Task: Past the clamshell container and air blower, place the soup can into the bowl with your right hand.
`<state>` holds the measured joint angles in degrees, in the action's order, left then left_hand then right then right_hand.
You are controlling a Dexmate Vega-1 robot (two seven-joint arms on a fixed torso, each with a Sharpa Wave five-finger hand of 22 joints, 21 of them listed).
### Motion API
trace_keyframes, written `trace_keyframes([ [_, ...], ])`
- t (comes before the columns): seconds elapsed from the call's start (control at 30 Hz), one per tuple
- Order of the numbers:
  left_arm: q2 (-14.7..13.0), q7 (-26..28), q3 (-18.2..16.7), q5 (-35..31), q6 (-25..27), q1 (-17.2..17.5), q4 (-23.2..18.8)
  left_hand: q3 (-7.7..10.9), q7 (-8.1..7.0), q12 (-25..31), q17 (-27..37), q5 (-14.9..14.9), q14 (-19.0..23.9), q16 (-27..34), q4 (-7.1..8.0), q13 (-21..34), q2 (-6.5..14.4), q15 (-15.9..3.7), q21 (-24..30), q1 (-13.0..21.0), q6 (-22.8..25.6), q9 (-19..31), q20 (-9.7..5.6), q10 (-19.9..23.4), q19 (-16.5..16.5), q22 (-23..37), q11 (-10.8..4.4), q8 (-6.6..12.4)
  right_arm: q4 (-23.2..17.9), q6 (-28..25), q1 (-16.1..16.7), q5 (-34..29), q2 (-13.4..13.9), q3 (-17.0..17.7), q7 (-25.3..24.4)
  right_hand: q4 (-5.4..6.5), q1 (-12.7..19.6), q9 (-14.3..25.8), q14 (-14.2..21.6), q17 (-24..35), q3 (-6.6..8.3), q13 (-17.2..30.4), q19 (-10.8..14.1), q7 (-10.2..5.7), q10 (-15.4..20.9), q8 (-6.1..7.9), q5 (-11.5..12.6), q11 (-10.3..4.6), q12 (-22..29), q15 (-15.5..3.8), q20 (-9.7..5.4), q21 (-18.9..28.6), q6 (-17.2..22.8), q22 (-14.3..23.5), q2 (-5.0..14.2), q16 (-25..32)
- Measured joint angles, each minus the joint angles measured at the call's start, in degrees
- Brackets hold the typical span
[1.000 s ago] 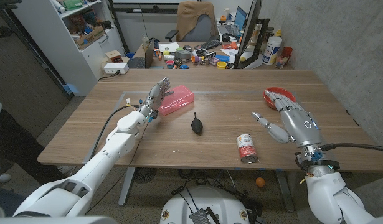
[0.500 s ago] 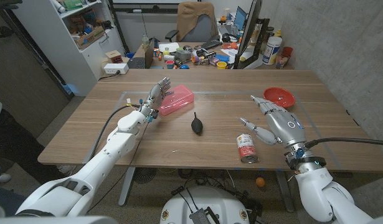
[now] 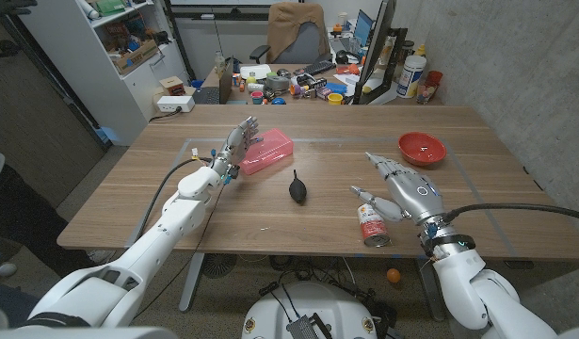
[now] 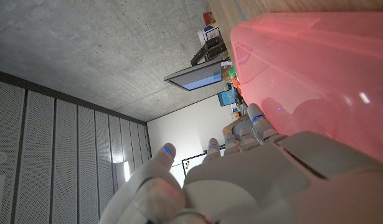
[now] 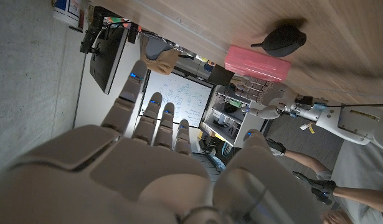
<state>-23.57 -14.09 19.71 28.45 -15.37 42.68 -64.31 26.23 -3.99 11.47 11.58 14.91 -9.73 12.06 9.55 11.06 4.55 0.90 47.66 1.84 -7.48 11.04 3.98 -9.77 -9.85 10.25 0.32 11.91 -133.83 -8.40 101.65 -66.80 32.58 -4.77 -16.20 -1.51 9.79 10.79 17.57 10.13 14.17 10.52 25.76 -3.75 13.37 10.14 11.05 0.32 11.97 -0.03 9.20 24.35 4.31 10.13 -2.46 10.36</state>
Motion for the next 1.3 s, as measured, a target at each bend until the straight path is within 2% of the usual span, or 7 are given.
trace_keyframes([
  [0.17, 0.5, -0.5, 0.0, 0.0, -0.3, -0.8, 1.4, -0.06, 0.00, 0.0, 0.0, 0.0, 0.0, 0.0, 0.06, 0.0, 0.0, 0.00, 0.0, 0.0, 0.0, 0.0, -0.01, 0.0, 0.0, 0.0, 0.00, 0.00, 0.4, -1.4, -0.9, 0.2, 0.7, -1.1, 1.9, -0.24, 0.1, 0.0, 0.0, 0.0, -0.24, 0.3, 0.8, -0.03, -0.8, 0.00, 0.0, 0.19, -0.1, 0.05, 0.01, 0.0, -1.2, 0.0, 0.14, 0.0],
  [0.53, 1.3, -2.7, -0.5, 0.2, -2.9, -1.6, 3.6, -0.41, 0.00, 0.2, 0.0, 0.0, 0.0, 0.0, -0.07, 0.0, 0.0, 0.00, -0.2, 0.0, 0.0, 0.0, 0.00, 0.0, 0.0, 0.0, 0.00, 0.00, 1.2, -4.7, -2.8, 0.9, 2.3, -4.0, 5.1, -0.24, 0.1, 0.3, -1.0, 0.0, -0.24, 0.3, 0.8, -0.03, -1.7, 0.00, 0.0, 0.29, -0.3, 0.43, 0.01, -0.4, -1.8, -0.3, 0.14, -0.2],
  [0.67, 1.4, -3.2, -0.8, 0.5, -3.5, -1.6, 3.1, -0.41, -0.32, 0.4, 0.0, 0.4, 0.0, 0.0, -0.07, 0.0, 0.0, 0.00, -0.2, 0.0, 0.6, 0.0, 0.01, 0.2, 0.0, 0.0, -0.22, 0.00, 1.3, -5.5, -3.0, 1.2, 2.5, -4.4, 5.7, -0.23, 0.1, 0.3, -1.2, 0.0, -0.24, 0.3, 0.8, -0.03, -1.7, 0.00, 0.0, 0.29, -0.3, 0.64, 0.03, -0.6, -1.8, -0.3, 0.14, -0.2],
  [0.8, 1.3, -4.6, -1.2, 0.6, -7.0, -1.6, 1.9, -0.41, -0.40, 0.7, 0.0, 0.4, 0.0, 0.3, -0.07, 0.0, 0.0, 0.00, -0.2, 0.0, 1.3, 0.0, 0.01, 1.0, 0.0, 0.0, -0.53, 0.00, 1.6, -5.8, -3.8, 1.3, 3.1, -5.5, 5.9, -0.23, 0.1, 0.3, -1.2, 0.0, -0.24, 0.3, 0.8, -0.03, -2.0, 0.01, 0.0, 0.08, -0.3, 0.64, 0.84, -0.9, -1.8, -0.3, 0.14, -0.2],
  [0.9, 1.3, -5.2, -1.2, 0.6, -8.4, -1.6, 1.9, -0.41, -0.42, 0.7, 0.0, 0.4, 0.0, 0.3, -0.07, 0.0, 0.0, 0.00, -0.2, 0.0, 1.7, 0.0, 0.01, 1.0, 0.0, 0.0, -0.62, 0.00, 1.8, -5.8, -4.2, 1.3, 3.3, -6.1, 5.9, -0.23, 0.1, 0.3, -1.2, 0.0, -0.24, 0.3, 0.8, -0.03, -2.0, 0.00, 0.0, 0.00, -0.3, 0.64, 0.85, -0.9, -1.8, -0.3, 0.14, -0.2],
  [0.97, 0.6, -5.6, -1.3, 0.6, -9.2, -1.4, -0.9, -0.41, -0.42, 0.7, 0.0, 0.4, 0.0, 0.3, -0.07, -0.1, 0.0, 0.00, -0.2, 0.0, 1.7, 0.0, 0.01, 1.0, 0.0, 0.0, -0.62, 0.00, 1.9, -7.7, -4.6, 1.7, 3.5, -6.6, 6.8, -0.23, 0.1, 0.3, -1.2, 0.0, -0.24, 0.3, 0.8, -0.03, -2.0, 0.01, 0.0, 0.00, -0.3, 0.64, 0.85, -0.9, -1.8, -0.3, 0.14, -0.2],
  [1.3, -0.3, -7.2, -1.0, 1.0, -11.0, -1.3, -3.7, -0.65, -0.41, 0.7, -0.1, 0.4, 0.0, 0.3, -0.31, -0.1, 0.0, 0.00, -0.2, 0.0, 1.7, 0.0, 0.01, 1.0, 0.0, 0.0, -0.62, 0.00, 2.5, -10.7, -6.4, -0.1, 4.1, -9.2, 9.3, -0.47, 0.4, 0.3, -1.2, 0.0, -0.48, 0.3, 2.3, -0.03, -2.4, 0.16, 0.0, -0.31, -0.3, 0.64, 1.43, -1.1, -2.4, -0.3, -0.16, -0.2],
])
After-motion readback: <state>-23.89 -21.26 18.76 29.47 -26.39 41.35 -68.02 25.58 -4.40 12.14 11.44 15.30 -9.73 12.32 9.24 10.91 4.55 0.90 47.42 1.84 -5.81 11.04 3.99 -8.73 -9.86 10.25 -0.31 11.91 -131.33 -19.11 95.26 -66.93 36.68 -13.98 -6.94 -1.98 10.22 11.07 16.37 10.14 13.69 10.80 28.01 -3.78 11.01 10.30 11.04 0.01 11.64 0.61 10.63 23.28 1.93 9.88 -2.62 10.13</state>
